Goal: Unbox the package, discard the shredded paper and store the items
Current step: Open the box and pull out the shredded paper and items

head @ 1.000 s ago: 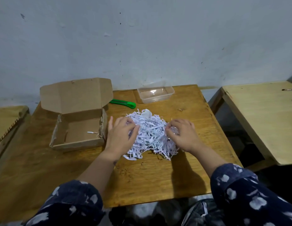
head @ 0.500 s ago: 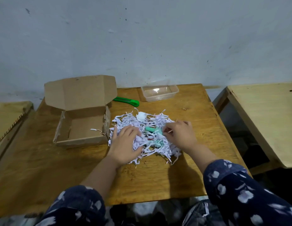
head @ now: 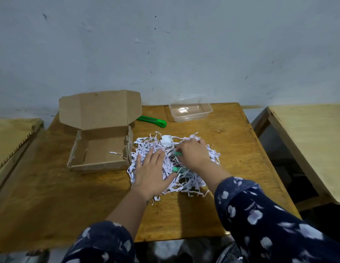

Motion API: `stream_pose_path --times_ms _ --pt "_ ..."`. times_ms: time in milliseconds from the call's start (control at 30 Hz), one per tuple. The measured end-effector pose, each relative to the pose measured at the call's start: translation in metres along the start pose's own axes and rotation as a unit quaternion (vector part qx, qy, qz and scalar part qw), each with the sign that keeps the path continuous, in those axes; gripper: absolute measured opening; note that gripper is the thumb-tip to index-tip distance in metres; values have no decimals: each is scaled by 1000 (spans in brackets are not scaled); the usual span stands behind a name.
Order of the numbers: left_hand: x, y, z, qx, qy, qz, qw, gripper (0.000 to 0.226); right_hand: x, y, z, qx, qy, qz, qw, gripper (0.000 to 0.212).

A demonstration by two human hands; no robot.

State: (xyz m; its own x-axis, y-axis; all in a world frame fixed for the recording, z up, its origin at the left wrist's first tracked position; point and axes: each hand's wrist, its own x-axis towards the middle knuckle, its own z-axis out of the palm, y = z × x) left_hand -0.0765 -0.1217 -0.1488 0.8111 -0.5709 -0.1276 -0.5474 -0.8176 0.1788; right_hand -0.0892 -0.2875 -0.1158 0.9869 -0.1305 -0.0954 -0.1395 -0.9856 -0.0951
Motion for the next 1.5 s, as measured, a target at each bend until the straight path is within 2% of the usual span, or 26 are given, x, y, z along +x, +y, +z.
stream_pose_path --times_ms 100,333,400,500,600,700,800,867,933,1000,1067,1200,1367,1433,1500 --pt "-1 -2 2 19 -14 -9 1000 85 6 2 1 -28 -14 36 999 21" --pt "12 2 -2 16 -59 -3 998 90 -3 31 -31 180 -29 113 977 8" --pt "15 7 -3 21 -64 1 998 90 -3 36 -43 285 -13 127 950 13" --pt "19 12 -3 22 -71 18 997 88 -1 37 -55 432 46 146 889 13" --pt "22 14 -3 18 -73 29 997 88 -2 38 -65 504 124 147 842 12" --pt "22 14 -1 21 -65 33 997 88 -6 42 -73 516 172 144 827 14" --pt "22 13 2 25 -50 36 998 93 -13 50 -73 438 221 170 855 14" --pt "22 13 5 32 -37 40 998 108 -14 56 -72 383 259 194 865 14" --pt "22 13 7 39 -30 39 998 120 -13 61 -74 413 290 180 845 17" --pt "22 12 9 38 -28 36 998 122 -13 65 -78 479 309 152 808 18" --pt "23 12 9 33 -27 35 998 123 -12 66 -81 495 296 151 803 17" --pt "27 12 6 28 -36 43 998 125 -13 73 -67 423 255 201 846 15" --pt "27 11 7 14 -27 48 998 118 -24 89 -45 425 214 242 846 14" --pt "26 14 3 -25 7 44 999 113 -28 91 -43 430 205 254 842 12" --pt "29 20 -8 -61 72 35 995 104 -28 90 -44 423 205 253 845 13"
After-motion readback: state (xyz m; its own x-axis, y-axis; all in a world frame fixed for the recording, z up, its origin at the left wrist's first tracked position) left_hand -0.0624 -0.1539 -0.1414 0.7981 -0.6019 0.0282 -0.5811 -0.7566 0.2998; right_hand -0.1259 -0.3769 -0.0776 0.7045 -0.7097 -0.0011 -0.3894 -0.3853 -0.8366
